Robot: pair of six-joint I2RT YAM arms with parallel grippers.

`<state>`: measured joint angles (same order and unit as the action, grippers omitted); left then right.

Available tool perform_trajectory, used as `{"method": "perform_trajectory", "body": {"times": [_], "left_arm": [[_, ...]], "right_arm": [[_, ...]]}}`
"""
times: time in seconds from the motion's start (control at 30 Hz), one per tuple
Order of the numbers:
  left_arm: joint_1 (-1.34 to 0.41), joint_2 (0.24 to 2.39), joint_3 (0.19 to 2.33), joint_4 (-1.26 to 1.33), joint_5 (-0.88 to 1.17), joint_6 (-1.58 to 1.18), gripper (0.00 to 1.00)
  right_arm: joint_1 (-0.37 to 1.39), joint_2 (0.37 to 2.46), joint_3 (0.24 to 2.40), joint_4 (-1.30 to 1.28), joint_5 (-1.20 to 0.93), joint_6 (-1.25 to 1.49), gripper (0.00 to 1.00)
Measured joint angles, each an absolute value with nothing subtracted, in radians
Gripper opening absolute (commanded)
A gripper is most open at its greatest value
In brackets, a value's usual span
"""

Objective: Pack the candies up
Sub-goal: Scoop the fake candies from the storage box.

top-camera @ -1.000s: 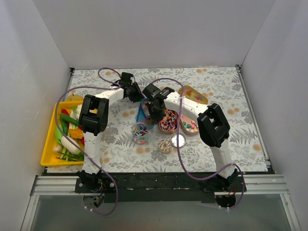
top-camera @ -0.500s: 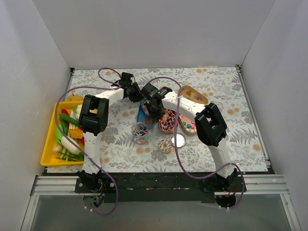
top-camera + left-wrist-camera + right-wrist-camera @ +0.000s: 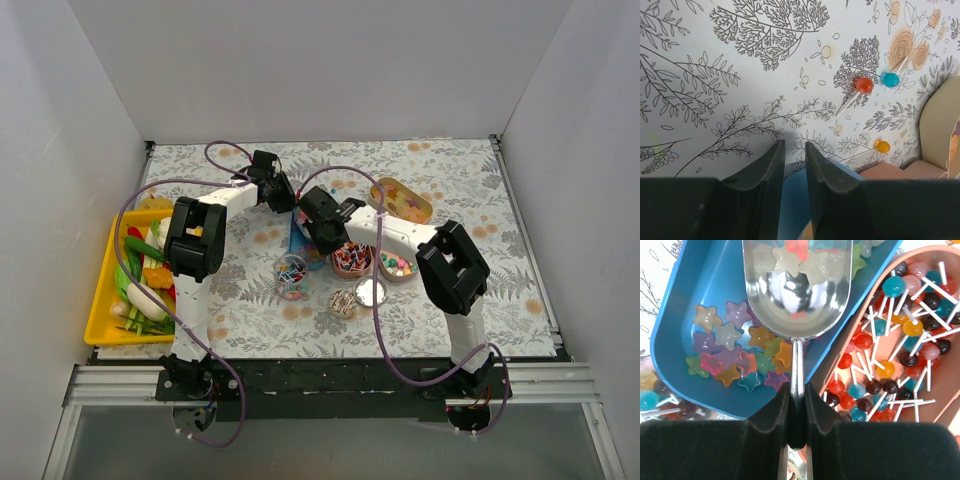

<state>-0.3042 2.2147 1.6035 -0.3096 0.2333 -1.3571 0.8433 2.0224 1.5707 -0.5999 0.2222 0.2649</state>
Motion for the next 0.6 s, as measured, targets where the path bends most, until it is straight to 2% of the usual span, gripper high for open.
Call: {"method": "perform_trajectory", "body": {"times": [0.23, 0.6], "left_arm": [[-0.308, 2.212, 1.604, -0.319, 0.232, -1.357, 0.23], [-0.309, 2.207, 1.604, -0.339, 0.231, -1.356, 0.23]], "right_arm": [[0.871, 1.962, 1.455, -0.477, 0.292, 0.242, 0.01], [0.888, 1.925, 1.388, -0.410, 0.339, 0.228, 0.01]]}}
